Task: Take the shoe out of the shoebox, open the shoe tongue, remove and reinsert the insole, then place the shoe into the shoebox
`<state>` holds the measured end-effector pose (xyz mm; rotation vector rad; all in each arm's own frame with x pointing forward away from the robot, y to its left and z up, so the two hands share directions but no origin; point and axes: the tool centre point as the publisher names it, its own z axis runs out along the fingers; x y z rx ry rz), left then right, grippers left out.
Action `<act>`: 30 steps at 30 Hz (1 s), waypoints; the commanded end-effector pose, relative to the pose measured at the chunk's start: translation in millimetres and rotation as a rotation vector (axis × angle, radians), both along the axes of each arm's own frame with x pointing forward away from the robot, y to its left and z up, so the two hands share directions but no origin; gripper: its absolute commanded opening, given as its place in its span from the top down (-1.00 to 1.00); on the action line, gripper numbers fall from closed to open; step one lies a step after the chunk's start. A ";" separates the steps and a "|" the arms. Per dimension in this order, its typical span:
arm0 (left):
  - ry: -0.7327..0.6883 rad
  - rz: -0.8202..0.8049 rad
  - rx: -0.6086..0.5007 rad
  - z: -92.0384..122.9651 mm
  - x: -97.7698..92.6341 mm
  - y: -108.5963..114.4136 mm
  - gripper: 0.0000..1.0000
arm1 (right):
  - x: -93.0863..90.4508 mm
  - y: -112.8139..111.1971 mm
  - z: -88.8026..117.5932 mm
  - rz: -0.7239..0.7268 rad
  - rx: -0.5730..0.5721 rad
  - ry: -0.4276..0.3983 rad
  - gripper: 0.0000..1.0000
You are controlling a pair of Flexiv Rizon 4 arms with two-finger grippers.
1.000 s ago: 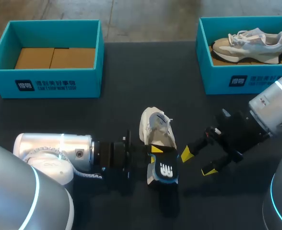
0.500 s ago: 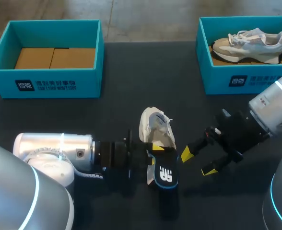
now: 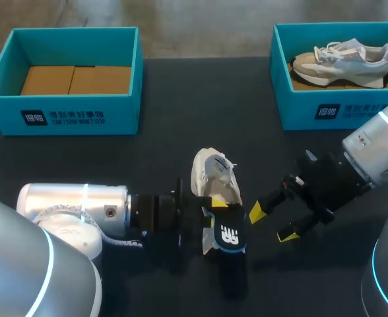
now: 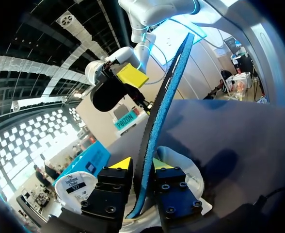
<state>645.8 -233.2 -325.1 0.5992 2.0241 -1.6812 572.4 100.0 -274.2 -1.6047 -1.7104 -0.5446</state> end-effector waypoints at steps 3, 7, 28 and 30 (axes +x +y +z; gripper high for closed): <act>0.021 0.003 0.014 5.3 -2.6 -3.5 0.65 | -1.4 0.8 -0.3 -0.003 -0.001 -0.002 -1.00; 0.025 0.001 0.017 7.6 -2.2 -5.2 0.62 | -1.4 0.8 -0.3 -0.003 -0.001 -0.002 -1.00; 0.023 0.015 0.021 0.6 -1.3 -9.1 1.00 | -1.4 0.8 -0.3 -0.003 -0.001 -0.002 -1.00; 0.018 0.027 0.018 -0.6 -0.8 -8.7 1.00 | -1.4 0.8 -0.3 -0.003 -0.001 -0.002 -1.00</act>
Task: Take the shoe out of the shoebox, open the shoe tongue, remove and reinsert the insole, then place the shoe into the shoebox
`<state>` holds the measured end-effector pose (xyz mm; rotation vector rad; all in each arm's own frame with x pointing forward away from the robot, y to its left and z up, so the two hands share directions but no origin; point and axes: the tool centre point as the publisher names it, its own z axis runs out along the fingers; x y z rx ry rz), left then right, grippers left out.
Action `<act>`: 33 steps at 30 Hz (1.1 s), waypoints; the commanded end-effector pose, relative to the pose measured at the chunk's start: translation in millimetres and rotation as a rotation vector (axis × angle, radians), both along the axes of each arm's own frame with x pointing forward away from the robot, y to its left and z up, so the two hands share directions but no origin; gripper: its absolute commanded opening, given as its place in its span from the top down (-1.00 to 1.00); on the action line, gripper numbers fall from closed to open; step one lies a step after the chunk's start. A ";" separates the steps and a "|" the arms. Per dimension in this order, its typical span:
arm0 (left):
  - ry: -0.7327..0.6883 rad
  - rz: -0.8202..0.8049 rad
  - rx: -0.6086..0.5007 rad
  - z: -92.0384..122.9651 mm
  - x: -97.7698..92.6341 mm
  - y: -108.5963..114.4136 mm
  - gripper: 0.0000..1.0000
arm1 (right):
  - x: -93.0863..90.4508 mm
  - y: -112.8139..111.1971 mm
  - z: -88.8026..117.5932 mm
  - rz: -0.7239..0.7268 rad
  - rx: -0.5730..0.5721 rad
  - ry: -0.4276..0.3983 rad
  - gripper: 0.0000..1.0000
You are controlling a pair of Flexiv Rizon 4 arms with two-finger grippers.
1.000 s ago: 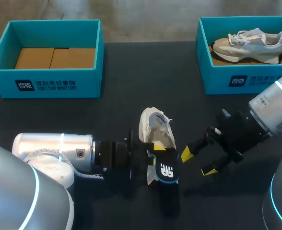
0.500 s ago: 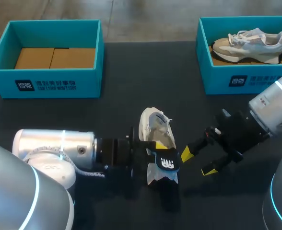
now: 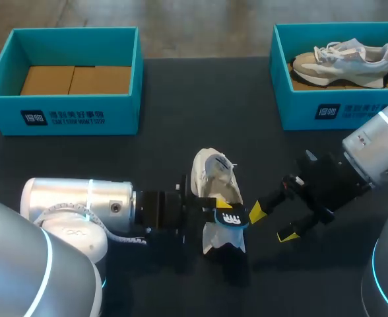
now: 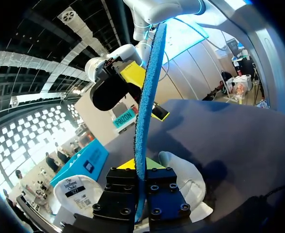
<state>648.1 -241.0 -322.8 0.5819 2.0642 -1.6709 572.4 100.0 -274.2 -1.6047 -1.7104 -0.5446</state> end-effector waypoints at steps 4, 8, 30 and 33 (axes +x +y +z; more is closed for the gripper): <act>-0.014 0.037 -0.008 -4.2 -1.7 0.2 1.00 | -1.4 0.8 -0.3 -0.003 -0.001 -0.002 -1.00; -0.019 0.045 -0.010 -6.3 -0.5 0.9 1.00 | -1.4 0.8 -0.3 -0.003 -0.001 -0.002 -1.00; -0.006 0.085 0.039 -23.7 19.4 3.4 1.00 | -1.4 0.8 -0.3 -0.003 -0.001 -0.002 -1.00; 0.003 0.087 0.043 -27.4 22.9 5.5 1.00 | -1.4 0.8 -0.3 -0.003 -0.001 -0.002 -1.00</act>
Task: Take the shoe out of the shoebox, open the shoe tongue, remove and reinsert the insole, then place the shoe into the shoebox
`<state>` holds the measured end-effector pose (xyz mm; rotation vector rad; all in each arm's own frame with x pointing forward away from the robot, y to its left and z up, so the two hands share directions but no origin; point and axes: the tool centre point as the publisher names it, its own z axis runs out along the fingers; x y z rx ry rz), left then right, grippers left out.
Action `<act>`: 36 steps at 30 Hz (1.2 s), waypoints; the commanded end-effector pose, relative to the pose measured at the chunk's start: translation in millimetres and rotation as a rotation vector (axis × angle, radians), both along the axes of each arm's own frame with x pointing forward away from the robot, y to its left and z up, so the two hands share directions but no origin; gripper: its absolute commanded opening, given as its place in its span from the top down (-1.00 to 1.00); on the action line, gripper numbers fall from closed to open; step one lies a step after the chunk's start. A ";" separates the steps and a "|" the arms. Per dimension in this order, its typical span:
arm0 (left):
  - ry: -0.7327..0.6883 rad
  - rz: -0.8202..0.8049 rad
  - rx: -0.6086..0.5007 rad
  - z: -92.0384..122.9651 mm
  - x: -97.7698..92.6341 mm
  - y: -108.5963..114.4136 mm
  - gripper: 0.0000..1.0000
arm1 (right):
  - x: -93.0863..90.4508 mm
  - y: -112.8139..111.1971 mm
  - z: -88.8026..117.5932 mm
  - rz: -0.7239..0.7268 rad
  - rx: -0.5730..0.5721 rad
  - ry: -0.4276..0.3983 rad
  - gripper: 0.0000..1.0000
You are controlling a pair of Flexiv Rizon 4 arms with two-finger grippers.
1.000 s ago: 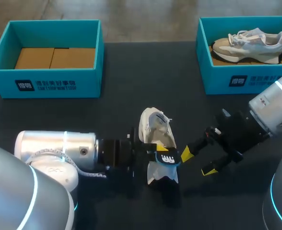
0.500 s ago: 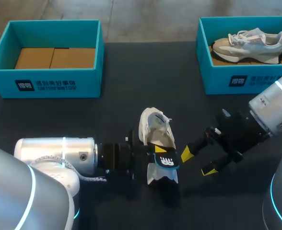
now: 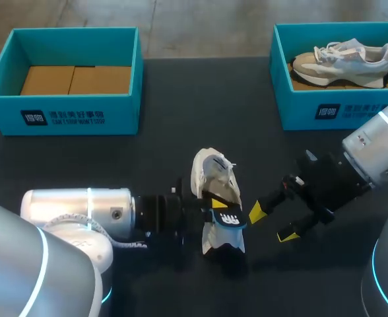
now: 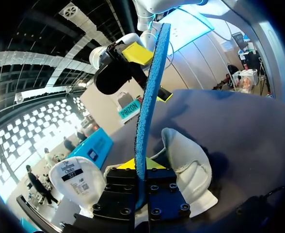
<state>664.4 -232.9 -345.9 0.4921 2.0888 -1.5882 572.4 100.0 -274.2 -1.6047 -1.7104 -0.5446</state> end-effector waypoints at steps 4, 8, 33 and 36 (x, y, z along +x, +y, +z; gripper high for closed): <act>0.006 -0.003 0.012 -8.2 11.9 -1.3 1.00 | -1.4 0.8 -0.3 -0.003 -0.001 -0.002 -1.00; 0.005 0.000 0.015 -10.1 14.8 -0.9 1.00 | -1.4 0.8 -0.3 -0.003 -0.001 -0.002 -1.00; -0.025 -0.066 0.005 8.1 -1.1 -5.8 0.60 | -1.4 0.8 -0.3 -0.003 -0.001 -0.002 -1.00; -0.035 -0.076 0.002 12.1 -4.3 -6.5 0.58 | -1.4 0.8 -0.3 -0.003 -0.001 -0.002 -1.00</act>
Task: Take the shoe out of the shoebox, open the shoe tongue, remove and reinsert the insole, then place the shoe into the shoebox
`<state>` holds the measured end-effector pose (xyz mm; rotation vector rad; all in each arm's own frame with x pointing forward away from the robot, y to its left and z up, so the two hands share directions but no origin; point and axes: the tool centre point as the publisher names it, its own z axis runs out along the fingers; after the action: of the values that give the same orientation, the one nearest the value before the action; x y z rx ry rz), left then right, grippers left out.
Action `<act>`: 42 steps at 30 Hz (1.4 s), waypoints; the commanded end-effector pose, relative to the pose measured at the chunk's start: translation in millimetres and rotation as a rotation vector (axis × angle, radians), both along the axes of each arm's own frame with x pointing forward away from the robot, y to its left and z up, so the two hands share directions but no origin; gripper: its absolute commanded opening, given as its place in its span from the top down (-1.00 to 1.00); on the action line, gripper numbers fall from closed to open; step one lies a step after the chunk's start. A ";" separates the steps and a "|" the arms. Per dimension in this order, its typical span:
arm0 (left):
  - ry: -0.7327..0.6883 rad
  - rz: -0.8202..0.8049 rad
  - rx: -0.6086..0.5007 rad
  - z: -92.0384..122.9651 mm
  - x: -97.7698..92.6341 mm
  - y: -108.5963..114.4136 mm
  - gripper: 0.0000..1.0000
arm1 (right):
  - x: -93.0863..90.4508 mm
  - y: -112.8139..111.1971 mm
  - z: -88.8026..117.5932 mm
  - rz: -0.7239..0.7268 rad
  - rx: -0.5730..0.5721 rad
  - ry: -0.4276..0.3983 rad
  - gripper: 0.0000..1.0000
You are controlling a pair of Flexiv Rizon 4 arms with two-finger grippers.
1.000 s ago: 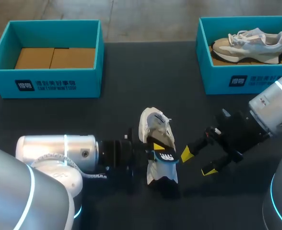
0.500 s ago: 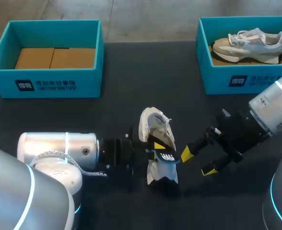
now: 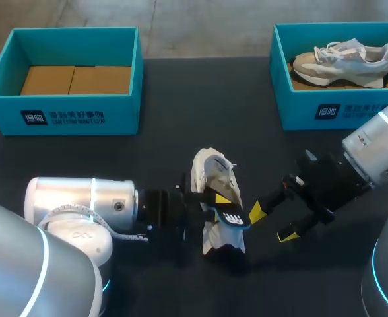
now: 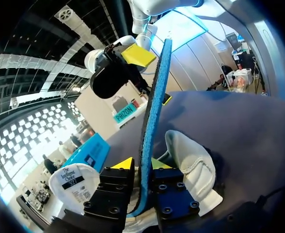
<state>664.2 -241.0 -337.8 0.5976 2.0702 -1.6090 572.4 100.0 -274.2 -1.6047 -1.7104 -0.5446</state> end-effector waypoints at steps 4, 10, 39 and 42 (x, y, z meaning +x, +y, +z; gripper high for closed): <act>-0.024 -0.013 0.000 7.8 -7.5 0.4 0.55 | -1.4 0.8 -0.3 -0.003 -0.001 -0.002 -1.00; -0.063 -0.024 0.001 10.9 -13.8 -2.6 0.55 | -1.4 0.8 -0.3 -0.003 -0.001 -0.002 -1.00; -0.151 -0.057 0.029 5.5 -16.5 -3.5 1.00 | -1.4 0.8 -0.3 -0.003 -0.001 -0.002 -1.00; -0.160 -0.056 0.030 4.7 -14.5 -3.9 1.00 | -1.4 0.8 -0.3 -0.003 -0.001 -0.002 -1.00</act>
<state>648.4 -242.3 -330.8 0.7746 1.9804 -1.5108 572.4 100.0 -274.2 -1.6047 -1.7104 -0.5446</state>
